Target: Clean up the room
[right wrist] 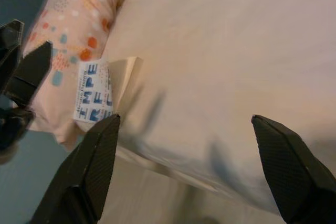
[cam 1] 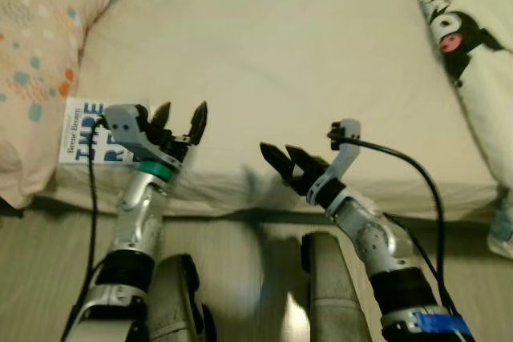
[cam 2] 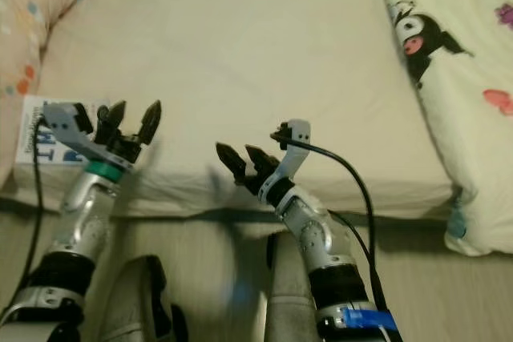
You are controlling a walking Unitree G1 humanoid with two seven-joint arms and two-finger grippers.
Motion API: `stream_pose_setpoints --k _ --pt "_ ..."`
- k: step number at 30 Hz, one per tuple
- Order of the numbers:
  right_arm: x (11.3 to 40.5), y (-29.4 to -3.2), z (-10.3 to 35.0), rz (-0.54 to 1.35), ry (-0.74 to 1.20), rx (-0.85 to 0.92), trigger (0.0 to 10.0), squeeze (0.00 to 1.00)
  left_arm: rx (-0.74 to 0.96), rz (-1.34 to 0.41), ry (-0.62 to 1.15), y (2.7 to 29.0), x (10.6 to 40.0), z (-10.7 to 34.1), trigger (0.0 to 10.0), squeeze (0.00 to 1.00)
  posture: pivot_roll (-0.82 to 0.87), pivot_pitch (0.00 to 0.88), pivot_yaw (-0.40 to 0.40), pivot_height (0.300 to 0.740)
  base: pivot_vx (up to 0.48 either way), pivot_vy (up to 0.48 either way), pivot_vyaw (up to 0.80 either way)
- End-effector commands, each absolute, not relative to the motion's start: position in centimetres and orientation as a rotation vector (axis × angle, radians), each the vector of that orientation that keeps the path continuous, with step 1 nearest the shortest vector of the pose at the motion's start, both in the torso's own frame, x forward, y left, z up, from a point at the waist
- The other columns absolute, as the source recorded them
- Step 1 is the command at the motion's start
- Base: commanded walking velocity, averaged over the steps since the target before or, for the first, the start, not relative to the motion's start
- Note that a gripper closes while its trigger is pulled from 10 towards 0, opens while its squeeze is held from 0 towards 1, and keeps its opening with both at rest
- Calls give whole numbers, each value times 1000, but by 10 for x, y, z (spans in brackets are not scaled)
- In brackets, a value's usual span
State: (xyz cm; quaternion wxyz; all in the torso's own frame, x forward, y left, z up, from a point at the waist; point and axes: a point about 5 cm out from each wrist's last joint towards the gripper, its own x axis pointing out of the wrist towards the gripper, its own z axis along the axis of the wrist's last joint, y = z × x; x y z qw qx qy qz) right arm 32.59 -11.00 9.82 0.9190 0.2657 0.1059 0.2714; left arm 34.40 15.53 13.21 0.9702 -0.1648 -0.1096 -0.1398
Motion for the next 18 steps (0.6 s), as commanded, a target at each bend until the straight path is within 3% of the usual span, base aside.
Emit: stream_pose_setpoints --k 1,6,11,18 --pt "323 -111 86 548 251 531 10000 0 -314 -263 -133 159 339 110 10000 0 -145 0 96 600 0 0 0" --pt "318 -117 62 502 324 503 10000 0 -282 -192 18 171 326 69 10000 0 -141 0 93 615 0 0 0" --pt "299 -126 18 454 475 416 10000 0 -294 -20 308 199 279 3 10000 0 -141 0 90 640 0 0 0" --pt "282 -135 -6 419 573 368 10000 0 -407 129 481 216 243 -32 10000 0 -140 0 87 655 0 0 0"
